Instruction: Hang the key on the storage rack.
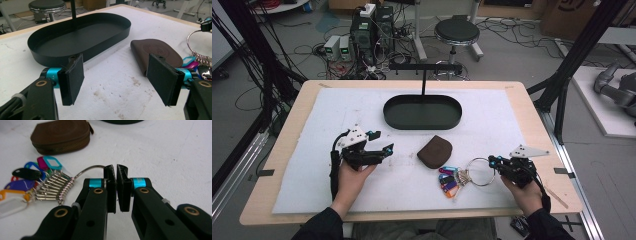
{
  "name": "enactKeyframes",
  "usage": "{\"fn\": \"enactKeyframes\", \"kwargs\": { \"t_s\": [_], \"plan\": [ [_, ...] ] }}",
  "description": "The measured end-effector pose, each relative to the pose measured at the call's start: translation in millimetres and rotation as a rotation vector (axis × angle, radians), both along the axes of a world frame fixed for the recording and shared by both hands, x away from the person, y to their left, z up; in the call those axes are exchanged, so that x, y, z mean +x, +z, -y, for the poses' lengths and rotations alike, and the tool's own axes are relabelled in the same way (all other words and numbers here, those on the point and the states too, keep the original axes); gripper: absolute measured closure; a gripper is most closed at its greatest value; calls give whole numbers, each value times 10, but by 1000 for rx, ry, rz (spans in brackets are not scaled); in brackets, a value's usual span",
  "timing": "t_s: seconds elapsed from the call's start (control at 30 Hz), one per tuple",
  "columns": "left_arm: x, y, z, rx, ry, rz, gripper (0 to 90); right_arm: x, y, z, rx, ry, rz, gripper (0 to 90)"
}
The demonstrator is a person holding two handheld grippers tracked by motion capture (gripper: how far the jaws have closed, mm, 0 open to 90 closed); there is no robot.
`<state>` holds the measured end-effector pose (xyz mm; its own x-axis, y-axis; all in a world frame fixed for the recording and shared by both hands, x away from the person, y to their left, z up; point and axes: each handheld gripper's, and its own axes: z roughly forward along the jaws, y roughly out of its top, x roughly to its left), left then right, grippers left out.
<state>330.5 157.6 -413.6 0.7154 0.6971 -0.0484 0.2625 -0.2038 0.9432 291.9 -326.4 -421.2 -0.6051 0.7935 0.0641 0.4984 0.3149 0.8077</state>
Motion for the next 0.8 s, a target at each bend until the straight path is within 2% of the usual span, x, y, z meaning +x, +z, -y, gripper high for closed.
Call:
{"fn": "enactKeyframes", "kwargs": {
  "t_s": [0.07, 0.1, 0.23, 0.43, 0.6, 0.7, 0.8],
  "plan": [
    [0, 1, 1, 2, 0, 0, 303, -3, 10, -1, 9, 0, 6, 878],
    [0, 3, 4, 5, -2, 2, 303, -13, 33, -14, 45, 0, 7, 878],
    [-2, 3, 8, 2, -1, 2, 303, -24, 68, -46, 87, 11, 21, 878],
    [-4, 5, 15, 2, 3, 3, 303, -25, 84, -97, 158, 31, 16, 875],
    [-1, 4, 18, 6, -1, 2, 303, -42, 84, -141, 193, 54, -3, 874],
    [-2, 4, 20, 5, -1, 2, 303, -44, 81, -149, 200, 62, 2, 871],
    [-2, 2, 26, 3, 0, 1, 303, -49, 72, -159, 205, 70, -23, 860]
  ]
}}
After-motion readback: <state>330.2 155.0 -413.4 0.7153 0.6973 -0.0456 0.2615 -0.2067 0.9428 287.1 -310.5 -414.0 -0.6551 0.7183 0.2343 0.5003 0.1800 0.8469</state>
